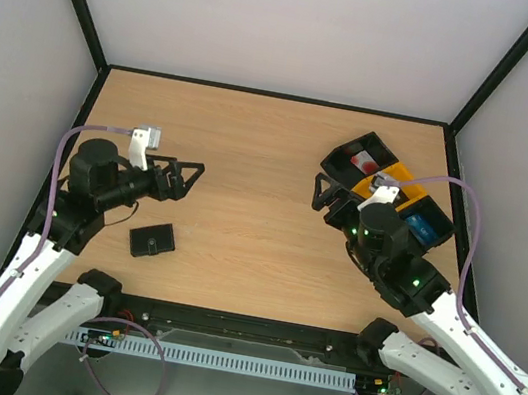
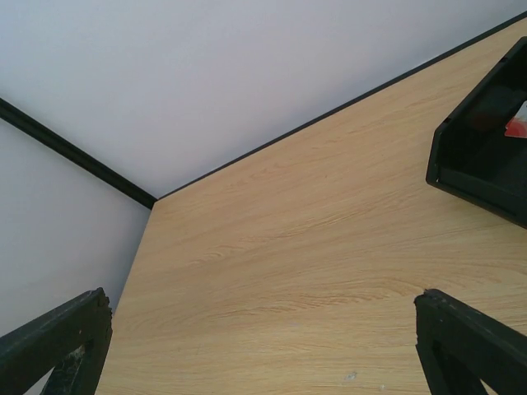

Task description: Take the credit cards out of the card holder

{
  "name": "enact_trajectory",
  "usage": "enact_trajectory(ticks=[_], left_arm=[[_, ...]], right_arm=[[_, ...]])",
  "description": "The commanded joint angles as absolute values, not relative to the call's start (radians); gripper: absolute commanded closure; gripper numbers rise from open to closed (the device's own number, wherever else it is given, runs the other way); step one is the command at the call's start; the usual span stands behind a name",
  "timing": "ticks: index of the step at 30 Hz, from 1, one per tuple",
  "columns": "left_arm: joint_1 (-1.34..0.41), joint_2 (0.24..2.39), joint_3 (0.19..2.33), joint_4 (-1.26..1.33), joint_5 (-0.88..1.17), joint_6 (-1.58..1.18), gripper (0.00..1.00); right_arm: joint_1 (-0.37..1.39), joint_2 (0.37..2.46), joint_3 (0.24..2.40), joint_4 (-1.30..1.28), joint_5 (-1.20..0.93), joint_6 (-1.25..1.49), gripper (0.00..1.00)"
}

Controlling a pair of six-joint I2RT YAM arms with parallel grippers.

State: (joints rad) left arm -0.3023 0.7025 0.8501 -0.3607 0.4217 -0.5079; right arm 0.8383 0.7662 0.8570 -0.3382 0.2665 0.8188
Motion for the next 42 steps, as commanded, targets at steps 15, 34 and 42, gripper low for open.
enact_trajectory(ticks=[15, 34, 42], left_arm=[[-0.296, 0.823, 0.789, -0.528, 0.052, -0.831, 0.00], [-0.158, 1.028, 0.465, -0.485, 0.098, -1.101, 0.00], [-0.183, 1.026, 0.395, -0.433, 0.136, -1.143, 0.00]], right_arm=[[0.845, 0.719, 0.815, -0.333, 0.275, 0.833, 0.02], [0.845, 0.713, 0.784, -0.344, 0.263, 0.842, 0.02], [0.845, 0.725, 0.770, -0.335, 0.257, 0.844, 0.02]])
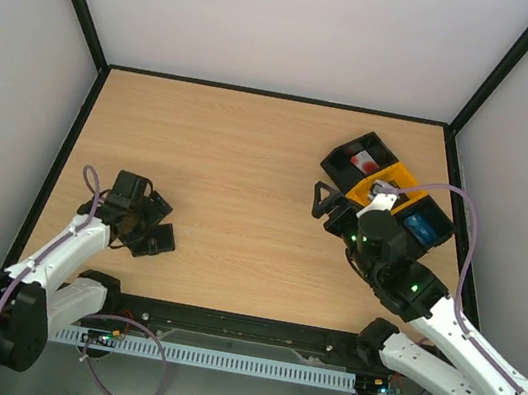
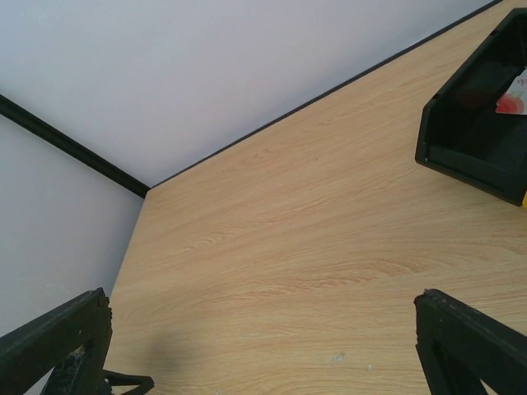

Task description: Take the credit cards out of the card holder

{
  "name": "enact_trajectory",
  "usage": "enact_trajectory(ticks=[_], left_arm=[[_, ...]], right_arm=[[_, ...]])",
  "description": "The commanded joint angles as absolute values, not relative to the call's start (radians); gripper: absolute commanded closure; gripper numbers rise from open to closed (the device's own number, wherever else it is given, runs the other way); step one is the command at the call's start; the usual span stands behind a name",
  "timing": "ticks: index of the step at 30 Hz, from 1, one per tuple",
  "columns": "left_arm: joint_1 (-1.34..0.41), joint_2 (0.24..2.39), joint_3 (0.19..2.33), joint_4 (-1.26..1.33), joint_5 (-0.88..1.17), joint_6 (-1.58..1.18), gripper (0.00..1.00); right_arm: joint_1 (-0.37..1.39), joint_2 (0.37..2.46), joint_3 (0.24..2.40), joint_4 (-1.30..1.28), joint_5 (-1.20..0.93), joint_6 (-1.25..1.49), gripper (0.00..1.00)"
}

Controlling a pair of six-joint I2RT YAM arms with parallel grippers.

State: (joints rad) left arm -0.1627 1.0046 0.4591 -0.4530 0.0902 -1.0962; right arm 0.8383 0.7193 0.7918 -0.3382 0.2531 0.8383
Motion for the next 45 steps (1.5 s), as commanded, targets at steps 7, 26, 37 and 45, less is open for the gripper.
enact_trajectory(ticks=[7, 26, 37, 45], left_arm=[[-0.362, 1.041, 0.425, -0.319, 0.157, -1.264, 0.01], [-0.385, 0.953, 0.523, -0.575, -0.078, -1.150, 0.01], [-0.490, 0.971, 0.382, -0.356, 0.041, -1.291, 0.04], [-0.681, 1.146, 0.425, -0.031, 0.010, -1.328, 0.04]], right_arm=[[0.845, 0.732, 0.776, -0.335, 0.252, 0.831, 0.02], [0.845, 0.721, 0.743, -0.326, 0.206, 0.821, 0.02], [0.845, 0.704, 0.720, -0.329, 0.169, 0.798, 0.02], [0.845, 0.698, 0.686, -0.291, 0.118, 0.787, 0.02]])
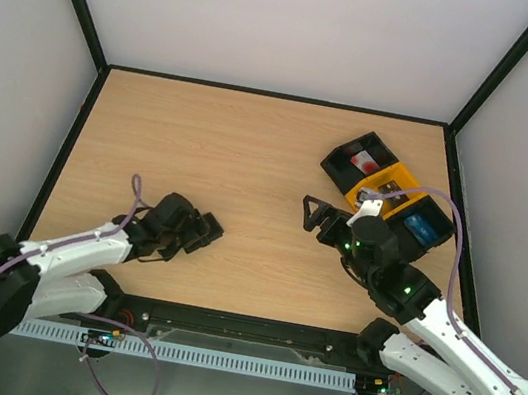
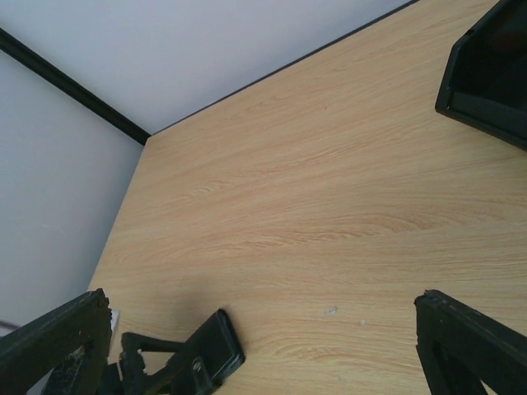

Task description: Take the credit cards out of the card holder

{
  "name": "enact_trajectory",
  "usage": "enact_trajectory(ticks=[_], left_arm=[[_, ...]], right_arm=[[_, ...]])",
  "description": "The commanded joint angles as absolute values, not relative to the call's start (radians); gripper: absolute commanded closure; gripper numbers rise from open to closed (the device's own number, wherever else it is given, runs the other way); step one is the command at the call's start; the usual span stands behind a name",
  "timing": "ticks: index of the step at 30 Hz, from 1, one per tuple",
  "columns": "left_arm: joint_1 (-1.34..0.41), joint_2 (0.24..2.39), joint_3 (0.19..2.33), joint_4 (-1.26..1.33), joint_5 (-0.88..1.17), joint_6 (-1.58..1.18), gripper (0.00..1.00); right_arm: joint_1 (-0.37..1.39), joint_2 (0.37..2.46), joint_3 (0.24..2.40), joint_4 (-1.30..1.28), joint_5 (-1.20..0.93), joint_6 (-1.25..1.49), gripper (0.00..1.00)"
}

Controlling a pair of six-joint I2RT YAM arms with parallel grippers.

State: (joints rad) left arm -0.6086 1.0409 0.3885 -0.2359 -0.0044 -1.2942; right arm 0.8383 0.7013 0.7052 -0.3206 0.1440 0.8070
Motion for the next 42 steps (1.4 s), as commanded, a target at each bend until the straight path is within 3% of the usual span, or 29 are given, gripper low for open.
enact_trajectory(ticks=[1, 8, 17, 22, 25, 28, 32, 36, 42], left_arm=[[-0.708, 1.187, 0.471, -0.018, -0.004, -1.315, 0.04], [-0.830, 1.429, 0.712, 0.020, 0.016, -1.137, 0.02], [-0.722, 1.355, 0.690, -0.055, 0.083, -0.929, 0.05], [-0.551, 1.305, 0.573, -0.025, 0.194, -0.882, 0.18], [-0.461, 1.306, 0.502, 0.088, 0.323, -0.868, 0.23], [-0.412, 1.346, 0.470, 0.162, 0.395, -0.864, 0.32], [-0.408, 1.424, 0.486, 0.199, 0.399, -0.826, 0.44], [-0.411, 1.527, 0.489, 0.277, 0.432, -0.858, 0.52], [-0.458, 1.622, 0.507, 0.414, 0.513, -0.895, 0.56]], right_arm=[[0.845, 0.699, 0.687, -0.300, 0.123, 0.791, 0.02], [0.845, 0.701, 0.699, -0.346, 0.160, 0.798, 0.01], [0.845, 0.711, 0.688, -0.350, 0.140, 0.801, 0.01], [0.845, 0.799, 0.689, -0.336, 0.101, 0.832, 0.13], [0.845, 0.878, 0.692, -0.303, 0.041, 0.840, 0.26], [0.845, 0.943, 0.689, -0.253, 0.007, 0.852, 0.47], [0.845, 1.039, 0.692, -0.214, -0.007, 0.862, 0.61], [0.845, 1.139, 0.706, -0.172, -0.042, 0.869, 0.70], [0.849, 1.282, 0.767, -0.161, -0.049, 0.841, 0.74]])
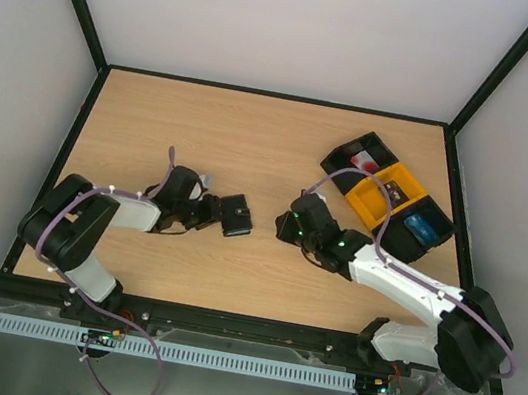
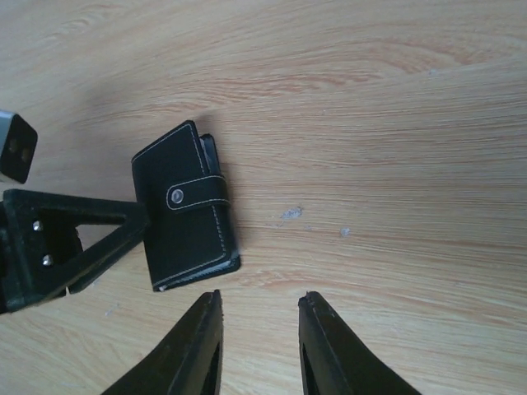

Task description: Take the credit cards out of the card holder

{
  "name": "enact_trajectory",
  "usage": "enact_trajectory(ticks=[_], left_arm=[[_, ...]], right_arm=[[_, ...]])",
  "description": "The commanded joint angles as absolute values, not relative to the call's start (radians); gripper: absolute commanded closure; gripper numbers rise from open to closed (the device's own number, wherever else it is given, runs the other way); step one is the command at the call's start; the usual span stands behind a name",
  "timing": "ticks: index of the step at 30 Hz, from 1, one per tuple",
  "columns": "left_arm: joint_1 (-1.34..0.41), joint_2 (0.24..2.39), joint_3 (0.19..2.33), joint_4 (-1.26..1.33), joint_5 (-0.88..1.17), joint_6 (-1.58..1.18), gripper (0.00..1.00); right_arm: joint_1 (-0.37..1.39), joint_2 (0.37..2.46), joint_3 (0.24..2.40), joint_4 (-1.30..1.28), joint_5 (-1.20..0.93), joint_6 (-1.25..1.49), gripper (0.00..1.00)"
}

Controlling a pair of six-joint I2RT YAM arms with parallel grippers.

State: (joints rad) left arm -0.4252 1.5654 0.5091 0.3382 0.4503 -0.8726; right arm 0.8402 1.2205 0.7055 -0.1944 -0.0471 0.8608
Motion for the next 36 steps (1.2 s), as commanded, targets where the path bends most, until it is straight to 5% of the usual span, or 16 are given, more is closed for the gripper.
enact_trajectory(ticks=[1, 9, 22, 36], left_arm=[[-0.467, 1.629, 0.508, 0.439, 0.525, -0.902, 0.56], [-0.446, 1.629, 0.482, 0.591, 0.614, -0.982, 0.57], [-0.363, 1.532, 0.373, 0.497, 0.608, -0.966, 0.44], [-0.357, 1.556, 0.362, 0.484, 0.618, -0.960, 0.43]], right_arm=[[0.850, 1.308, 0.779, -0.162, -0.050, 0.834, 0.75], [0.860, 1.497, 0.916, -0.166, -0.066, 0.759, 0.74], [0.884, 1.750, 1.102, -0.234, -0.009, 0.590, 0.76], [0.894, 1.888, 1.173, -0.293, 0.029, 0.533, 0.76]])
